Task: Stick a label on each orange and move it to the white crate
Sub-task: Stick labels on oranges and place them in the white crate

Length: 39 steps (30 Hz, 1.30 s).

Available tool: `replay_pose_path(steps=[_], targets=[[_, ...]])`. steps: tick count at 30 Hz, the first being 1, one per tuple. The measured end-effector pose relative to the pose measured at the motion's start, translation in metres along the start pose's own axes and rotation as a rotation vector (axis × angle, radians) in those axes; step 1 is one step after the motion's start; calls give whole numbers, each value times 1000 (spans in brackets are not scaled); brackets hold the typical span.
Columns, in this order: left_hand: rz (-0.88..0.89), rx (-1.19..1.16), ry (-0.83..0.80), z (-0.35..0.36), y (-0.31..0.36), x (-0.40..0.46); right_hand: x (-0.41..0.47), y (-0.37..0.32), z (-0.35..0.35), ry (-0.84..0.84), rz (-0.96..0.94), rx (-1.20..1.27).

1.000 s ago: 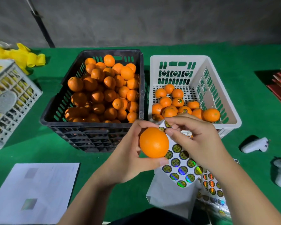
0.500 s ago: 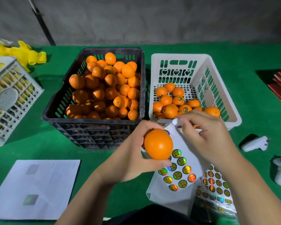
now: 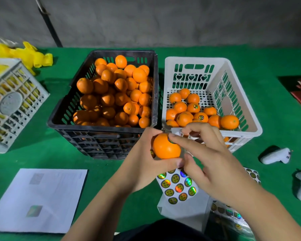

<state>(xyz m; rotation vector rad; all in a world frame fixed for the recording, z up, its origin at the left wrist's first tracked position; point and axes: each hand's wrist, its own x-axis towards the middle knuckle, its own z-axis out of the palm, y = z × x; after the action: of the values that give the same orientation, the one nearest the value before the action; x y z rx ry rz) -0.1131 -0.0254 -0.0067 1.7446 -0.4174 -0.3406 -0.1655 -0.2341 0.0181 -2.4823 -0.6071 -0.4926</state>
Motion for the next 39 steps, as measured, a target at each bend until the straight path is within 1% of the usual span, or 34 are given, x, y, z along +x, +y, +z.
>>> replay_pose_path(steps=[2,4,6,9,10,12,14,16,18,21,22,24,26,29,31,33,35,37,38,39], targets=[[-38,-43,0,0,-1,1,-3,1,-2,-124,6,-24],[-60,-85,-18,0,0,2,-4,0,3,-188,6,-43],[-72,-91,-76,4,3,2,-2,-1,11,-139,43,4],[-83,-92,-157,13,8,3,2,0,18,7,94,105],[-88,-98,-170,14,9,4,3,2,18,32,108,152],[-97,-115,-201,13,10,5,5,6,15,26,173,325],[-121,-140,-254,10,10,5,9,8,11,-20,246,496],[-184,-186,-300,8,10,4,11,8,7,-57,290,616],[-282,-328,-335,7,9,3,13,7,6,-93,333,730],[-354,-639,-395,7,-2,1,12,6,6,-103,390,809],[-363,-702,-418,7,-6,0,13,7,6,-92,404,830],[-375,-729,-433,7,-12,1,15,8,7,-51,402,859],[-370,-694,-418,8,-22,2,19,12,6,34,355,822],[-409,-673,-354,7,-31,3,29,36,-2,196,320,625],[-404,-573,-305,4,-34,4,34,63,-10,262,351,466],[-334,-402,-285,-3,-34,5,36,93,-16,284,421,318],[-255,-272,-274,-12,-30,8,38,122,-15,240,503,150],[-174,-223,-242,-21,-26,14,41,143,-8,72,617,-41],[-138,-229,-209,-25,-24,19,43,148,-4,-2,688,-86],[-105,-266,-177,-30,-23,24,45,148,1,-48,758,-58]])
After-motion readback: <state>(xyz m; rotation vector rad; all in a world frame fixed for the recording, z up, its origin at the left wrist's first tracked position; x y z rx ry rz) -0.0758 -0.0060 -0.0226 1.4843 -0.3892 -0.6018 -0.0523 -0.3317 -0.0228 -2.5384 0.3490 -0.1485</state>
